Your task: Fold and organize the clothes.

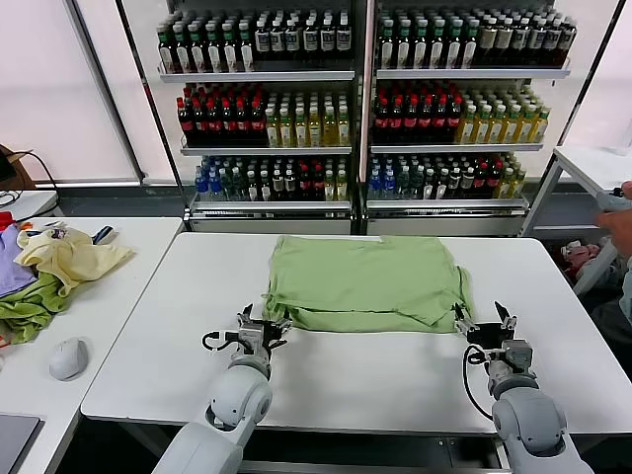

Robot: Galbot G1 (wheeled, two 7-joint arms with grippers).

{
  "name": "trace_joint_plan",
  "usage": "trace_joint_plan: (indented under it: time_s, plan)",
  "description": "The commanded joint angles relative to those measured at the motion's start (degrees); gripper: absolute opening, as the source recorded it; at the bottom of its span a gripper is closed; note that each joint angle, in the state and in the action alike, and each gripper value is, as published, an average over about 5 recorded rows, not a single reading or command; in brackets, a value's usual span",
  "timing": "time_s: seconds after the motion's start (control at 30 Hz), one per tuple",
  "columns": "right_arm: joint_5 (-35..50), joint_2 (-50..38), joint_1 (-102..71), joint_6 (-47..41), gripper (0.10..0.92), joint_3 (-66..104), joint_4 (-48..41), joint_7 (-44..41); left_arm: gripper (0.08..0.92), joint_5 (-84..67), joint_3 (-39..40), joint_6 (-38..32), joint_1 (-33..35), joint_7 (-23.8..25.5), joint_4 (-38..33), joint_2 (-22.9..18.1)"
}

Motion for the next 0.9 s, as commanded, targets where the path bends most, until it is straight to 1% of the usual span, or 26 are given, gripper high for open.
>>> trace_joint_plan:
  time_s: [0.03,0.53,0.63,0.77,0.9]
  plan:
    - [3.26,0.56,1.05,-2.34,0.682,-0.49,-3.11,1.19,0.769,-2.53,0.09,-0.63,-1.96,-0.23,4.3,0.04]
    - [4.01,-0.39,1.54,-2.25,0.25,-0.27,-4.89,0.15,0.341,-3.78,0.42,-1.81,-0.08,1.39,3.61,0.45]
    - [4.04,-0.53,1.46,-2.09,0.176,-0.27,-4.88,-0.33,0.255,-4.3,0.22,-2.02,0.21,1.65,3.34,0.94]
    - [4.05,-0.61,1.29,-1.88,0.138,-0.35,-4.75,-0.82,0.143,-4.98,-0.11,-2.39,0.88,1.87,2.5,1.63]
    - [4.07,-0.77,-0.28,-1.73,0.137,0.2,-2.64,-1.15,0.103,-5.49,-0.55,-3.37,3.27,2.19,-0.52,2.15]
